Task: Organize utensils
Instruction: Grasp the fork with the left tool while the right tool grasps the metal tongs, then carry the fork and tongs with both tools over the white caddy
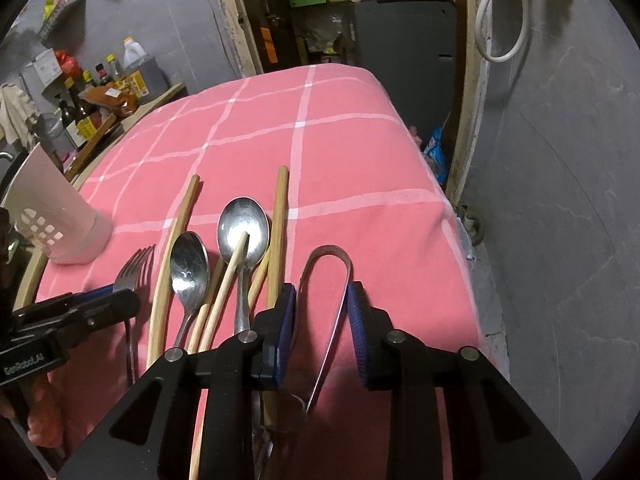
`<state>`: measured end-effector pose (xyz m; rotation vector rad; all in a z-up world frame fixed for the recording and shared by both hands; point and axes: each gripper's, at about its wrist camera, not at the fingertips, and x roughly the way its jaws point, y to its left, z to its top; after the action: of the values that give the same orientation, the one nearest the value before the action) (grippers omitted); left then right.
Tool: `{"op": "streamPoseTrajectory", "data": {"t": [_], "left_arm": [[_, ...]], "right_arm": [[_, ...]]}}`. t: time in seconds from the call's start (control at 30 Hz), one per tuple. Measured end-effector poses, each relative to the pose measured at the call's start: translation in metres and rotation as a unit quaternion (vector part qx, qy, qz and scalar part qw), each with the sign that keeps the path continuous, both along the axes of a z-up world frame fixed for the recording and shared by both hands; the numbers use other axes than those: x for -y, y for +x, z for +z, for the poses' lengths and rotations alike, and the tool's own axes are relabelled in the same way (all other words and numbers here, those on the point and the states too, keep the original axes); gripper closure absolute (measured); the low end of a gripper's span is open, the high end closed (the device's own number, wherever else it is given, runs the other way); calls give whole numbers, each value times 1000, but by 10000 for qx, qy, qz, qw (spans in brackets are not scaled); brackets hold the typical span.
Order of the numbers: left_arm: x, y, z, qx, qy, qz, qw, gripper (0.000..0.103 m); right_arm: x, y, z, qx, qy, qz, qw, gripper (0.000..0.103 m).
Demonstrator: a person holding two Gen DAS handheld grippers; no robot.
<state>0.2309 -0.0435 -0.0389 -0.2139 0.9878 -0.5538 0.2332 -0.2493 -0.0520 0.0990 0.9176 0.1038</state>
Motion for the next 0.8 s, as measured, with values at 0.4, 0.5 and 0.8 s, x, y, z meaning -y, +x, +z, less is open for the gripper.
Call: {"op": "streamPoseTrajectory", "data": {"t": [0.4,0.5,0.8], "left_arm": [[13,-16,16,499,186,-21,9986,98],[12,-27,24,918,274,72,9954,99],[-14,-58,62,2151,-1,447,9756,103]], "right_arm": [[-3,-24,10,427,217,-137,9988,81],[-11,-45,23,937,352,-10,9950,81],[-47,-84,61,2519,329,275,9668,81]]}}
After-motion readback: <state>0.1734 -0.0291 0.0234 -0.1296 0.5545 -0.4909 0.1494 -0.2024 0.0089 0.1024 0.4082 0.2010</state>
